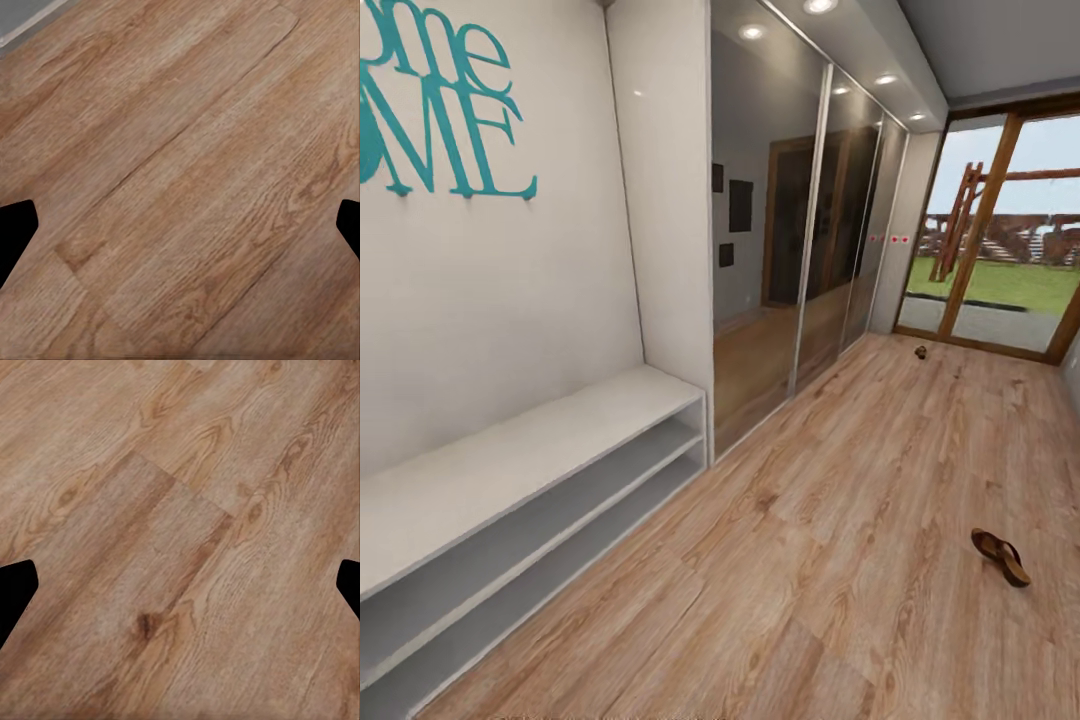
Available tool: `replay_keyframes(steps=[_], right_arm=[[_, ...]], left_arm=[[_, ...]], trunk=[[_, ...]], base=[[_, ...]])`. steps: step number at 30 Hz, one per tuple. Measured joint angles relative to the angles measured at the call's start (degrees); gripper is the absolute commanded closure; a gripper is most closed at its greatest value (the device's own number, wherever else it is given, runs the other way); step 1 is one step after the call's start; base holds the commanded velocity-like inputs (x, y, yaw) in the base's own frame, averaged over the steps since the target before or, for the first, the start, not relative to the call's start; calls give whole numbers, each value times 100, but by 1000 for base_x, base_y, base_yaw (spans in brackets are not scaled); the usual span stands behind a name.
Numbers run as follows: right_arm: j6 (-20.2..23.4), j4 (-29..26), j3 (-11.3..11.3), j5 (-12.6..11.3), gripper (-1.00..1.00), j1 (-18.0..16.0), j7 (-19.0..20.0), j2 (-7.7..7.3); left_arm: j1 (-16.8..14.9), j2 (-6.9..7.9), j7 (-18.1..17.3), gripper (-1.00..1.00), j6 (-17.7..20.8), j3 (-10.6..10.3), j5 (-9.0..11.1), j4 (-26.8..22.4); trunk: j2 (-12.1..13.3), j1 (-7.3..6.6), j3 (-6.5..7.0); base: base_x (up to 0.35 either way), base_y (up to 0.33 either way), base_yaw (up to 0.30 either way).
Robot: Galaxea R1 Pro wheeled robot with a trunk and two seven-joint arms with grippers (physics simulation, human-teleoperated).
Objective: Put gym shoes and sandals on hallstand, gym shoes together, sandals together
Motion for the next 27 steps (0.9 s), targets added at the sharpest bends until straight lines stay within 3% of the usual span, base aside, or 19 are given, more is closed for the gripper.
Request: replay_keyframes(steps=[27], right_arm=[[1, 12, 14, 11, -100, 0, 2, 12]], left_arm=[[0, -3, 0, -100, 1, -7, -5, 0]], trunk=[[0, 0, -109]], base=[[-2, 0, 256]])
